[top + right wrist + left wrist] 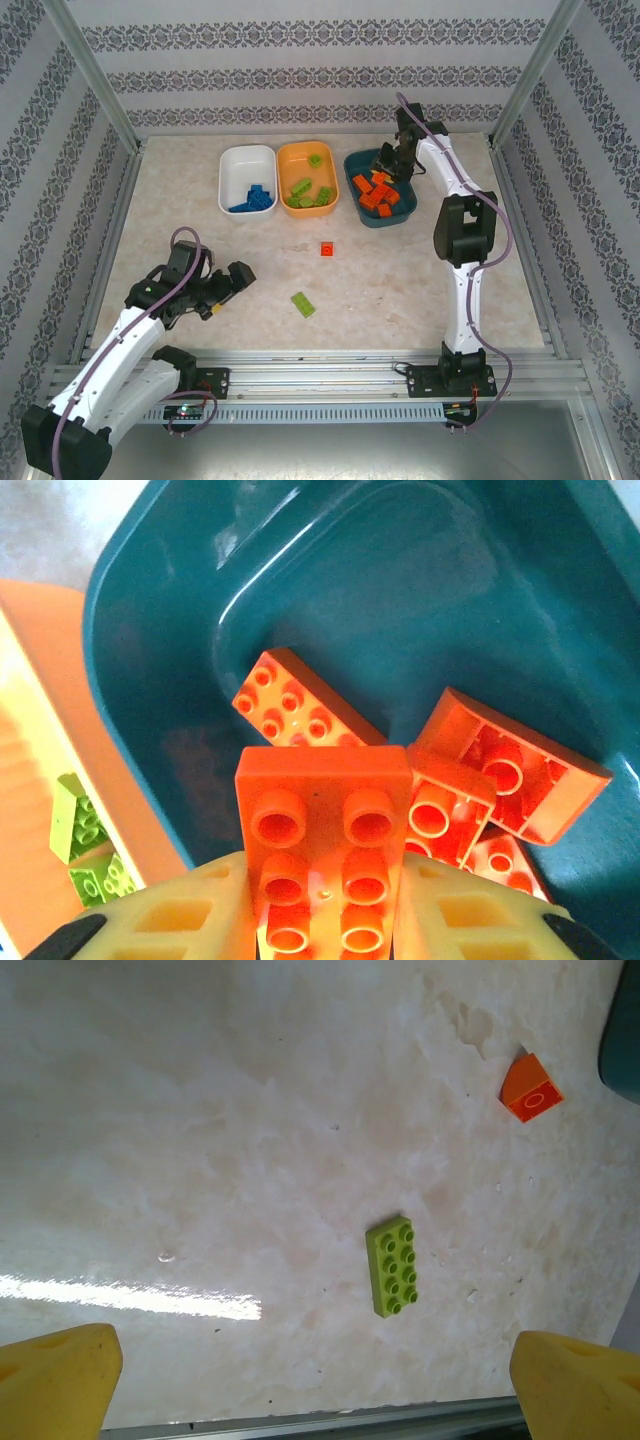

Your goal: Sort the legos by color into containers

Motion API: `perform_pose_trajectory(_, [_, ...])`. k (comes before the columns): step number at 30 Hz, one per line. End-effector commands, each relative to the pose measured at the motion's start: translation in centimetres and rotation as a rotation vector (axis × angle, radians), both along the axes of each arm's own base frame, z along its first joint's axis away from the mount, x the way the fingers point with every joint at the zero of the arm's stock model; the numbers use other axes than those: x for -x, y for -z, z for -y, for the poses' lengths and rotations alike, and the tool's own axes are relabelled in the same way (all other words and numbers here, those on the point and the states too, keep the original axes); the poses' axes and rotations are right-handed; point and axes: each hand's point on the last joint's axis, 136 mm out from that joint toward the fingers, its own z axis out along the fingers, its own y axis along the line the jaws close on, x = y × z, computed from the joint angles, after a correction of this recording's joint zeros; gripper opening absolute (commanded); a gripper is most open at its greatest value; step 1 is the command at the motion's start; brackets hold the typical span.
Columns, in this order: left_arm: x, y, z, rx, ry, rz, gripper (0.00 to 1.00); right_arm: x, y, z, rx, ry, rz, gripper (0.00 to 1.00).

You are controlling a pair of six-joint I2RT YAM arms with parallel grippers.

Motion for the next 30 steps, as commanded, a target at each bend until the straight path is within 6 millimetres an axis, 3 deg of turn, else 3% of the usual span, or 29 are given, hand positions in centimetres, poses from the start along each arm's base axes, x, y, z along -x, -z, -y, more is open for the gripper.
perform_pose_trajectory(1, [0.6, 0.1, -0.7, -0.021, -0.032, -0.043, 1.0, -1.2, -0.4, 0.8, -0.051, 0.043, 0.016, 0.4])
perform_pose_trajectory(6, [-0.3, -0.2, -0.2, -0.017, -0.011, -0.045, 1.0, -1.4, -2.1, 0.4, -0.083, 0.022, 0.061, 0.58])
perform_pose_trajectory(16, [-3.1, -0.1, 1.5, 0.023, 0.027, -0.03, 1.0, 1.2, -7.8, 0.9, -0.073, -0.019, 0.166, 0.72])
perform_pose_trajectory(20, [-4.1, 0.4, 2.1, 0.039, 0.04, -0.026, 1.0, 3.5, -10.1, 0.7, -0.091, -0.043, 0.196, 0.73])
perform_pose_trajectory(23, [-4.7, 0.6, 2.4, 0.041, 0.046, -0.023, 1.0, 5.8, -10.8, 0.5, -0.108, -0.053, 0.191, 0.74])
perform_pose_trajectory(30, [-5.6, 1.2, 3.0, 0.055, 0.058, -0.014, 1.0, 11.6, -9.9, -0.9, -0.158, -0.079, 0.193, 0.76])
